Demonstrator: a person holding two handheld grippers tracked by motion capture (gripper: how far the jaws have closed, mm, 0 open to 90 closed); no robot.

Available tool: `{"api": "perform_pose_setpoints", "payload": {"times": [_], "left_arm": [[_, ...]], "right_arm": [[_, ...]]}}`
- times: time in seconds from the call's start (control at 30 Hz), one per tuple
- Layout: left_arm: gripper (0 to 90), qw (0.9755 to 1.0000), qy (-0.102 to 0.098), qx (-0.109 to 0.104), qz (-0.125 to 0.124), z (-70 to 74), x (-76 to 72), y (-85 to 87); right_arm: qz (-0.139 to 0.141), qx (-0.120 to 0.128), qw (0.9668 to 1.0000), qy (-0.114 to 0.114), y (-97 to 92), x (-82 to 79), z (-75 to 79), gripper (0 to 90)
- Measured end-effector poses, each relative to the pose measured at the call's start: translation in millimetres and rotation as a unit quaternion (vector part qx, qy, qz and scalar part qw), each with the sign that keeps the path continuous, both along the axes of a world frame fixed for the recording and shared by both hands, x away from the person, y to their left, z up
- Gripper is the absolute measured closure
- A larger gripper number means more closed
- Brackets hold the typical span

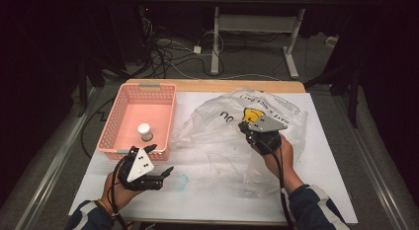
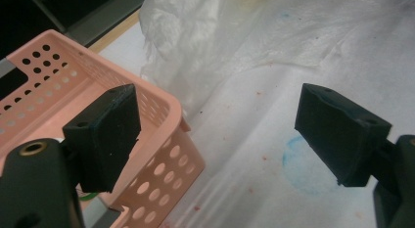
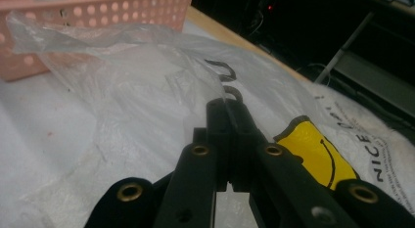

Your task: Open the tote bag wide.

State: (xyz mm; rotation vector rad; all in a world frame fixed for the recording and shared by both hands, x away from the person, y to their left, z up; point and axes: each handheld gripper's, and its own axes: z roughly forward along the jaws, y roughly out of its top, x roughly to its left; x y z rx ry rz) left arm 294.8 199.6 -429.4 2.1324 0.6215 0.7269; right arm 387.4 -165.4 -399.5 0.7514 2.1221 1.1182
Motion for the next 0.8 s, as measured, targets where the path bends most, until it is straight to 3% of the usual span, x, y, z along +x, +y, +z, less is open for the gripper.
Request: {"api": "perform_pose_setpoints", "payload": {"times": [0.1, 0.5, 0.73, 0.8], "left_arm": [[16.4, 1.0, 0.003, -0.002, 0.007, 0.2, 3.5, 2.7], [16.4, 0.9984, -0.011, -0.022, 0.052, 24.1, 18.9, 20.8], [16.5, 0.9962, 0.0, -0.015, 0.086, 38.2, 45.0, 35.8], [16.5, 0.9953, 0.017, -0.007, 0.095, 40.4, 58.1, 40.2]], "right_arm": [[-0.007, 0.013, 0.9996, -0.022, -0.7, 1.7, 12.0, 90.0], [-0.028, 0.047, 0.9969, -0.057, -5.4, 12.2, 45.2, 90.0], [-0.036, 0.062, 0.9943, -0.079, -5.9, 11.0, 57.9, 90.0], [-0.035, 0.059, 0.9945, -0.079, -5.0, 10.9, 58.6, 90.0]]}}
